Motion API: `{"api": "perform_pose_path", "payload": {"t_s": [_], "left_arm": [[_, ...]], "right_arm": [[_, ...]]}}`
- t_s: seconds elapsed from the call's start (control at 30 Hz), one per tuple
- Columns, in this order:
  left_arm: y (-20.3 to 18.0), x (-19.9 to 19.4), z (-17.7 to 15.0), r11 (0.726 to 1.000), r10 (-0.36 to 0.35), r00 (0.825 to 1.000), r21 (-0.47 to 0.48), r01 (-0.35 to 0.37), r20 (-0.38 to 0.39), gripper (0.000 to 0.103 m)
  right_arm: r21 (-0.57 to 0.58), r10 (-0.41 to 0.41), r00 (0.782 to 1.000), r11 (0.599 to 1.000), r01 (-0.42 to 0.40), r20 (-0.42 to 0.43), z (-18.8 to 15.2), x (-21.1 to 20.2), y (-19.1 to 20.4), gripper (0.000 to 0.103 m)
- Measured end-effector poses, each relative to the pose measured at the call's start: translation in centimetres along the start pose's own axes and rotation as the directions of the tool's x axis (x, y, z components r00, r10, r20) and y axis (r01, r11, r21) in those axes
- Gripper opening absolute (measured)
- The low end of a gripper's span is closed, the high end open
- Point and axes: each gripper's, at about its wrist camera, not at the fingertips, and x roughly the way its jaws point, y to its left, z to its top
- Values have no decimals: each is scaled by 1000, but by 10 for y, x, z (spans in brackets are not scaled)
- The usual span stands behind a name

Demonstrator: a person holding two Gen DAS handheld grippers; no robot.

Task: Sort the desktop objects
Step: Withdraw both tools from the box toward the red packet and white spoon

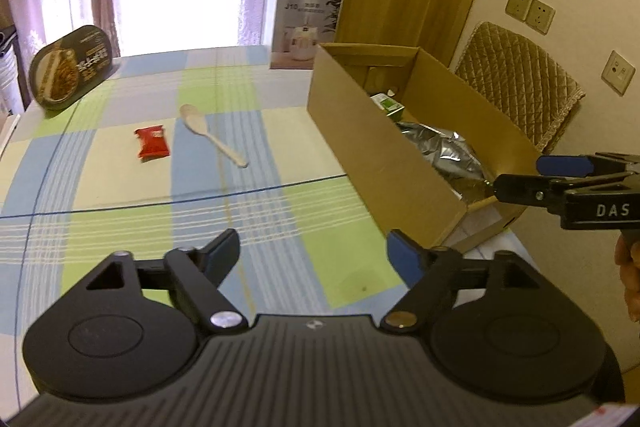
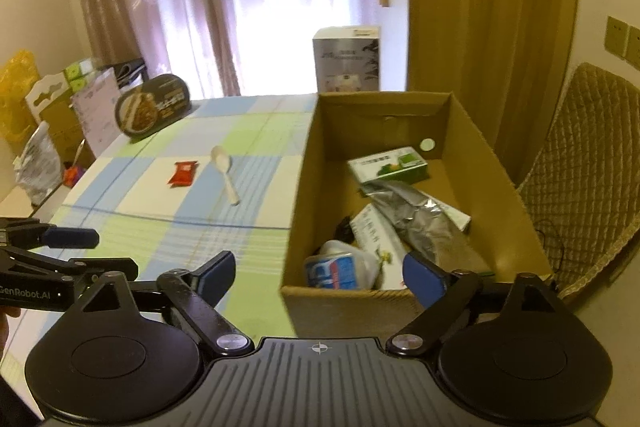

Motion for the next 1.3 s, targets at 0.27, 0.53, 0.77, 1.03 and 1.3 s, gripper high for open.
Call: {"api": "perform_pose_path", "payload": {"t_s": [0.27, 0.53, 0.77, 1.03, 1.3], "left_arm": [[28, -15, -15, 998, 55, 998, -29, -55, -5, 97], [67, -20, -24, 993, 116, 993, -33, -116, -14, 101], [104, -17, -21, 982, 186, 982, -26, -187, -27, 101], [139, 6, -5, 972, 235, 971, -8, -235, -31, 101], [168, 48, 17, 969, 249, 968, -5, -249, -26, 101]], "right_arm": [[-55, 33, 999, 998, -33, -3, 0, -1, 30, 96], [-129, 85, 996, 988, -86, -10, 9, 9, 63, 99], [-200, 118, 993, 972, -122, -31, 20, 39, 91, 101], [-261, 153, 987, 951, -163, -57, 38, 87, 118, 101], [-297, 134, 988, 943, -152, -83, 58, 156, 127, 101]]}}
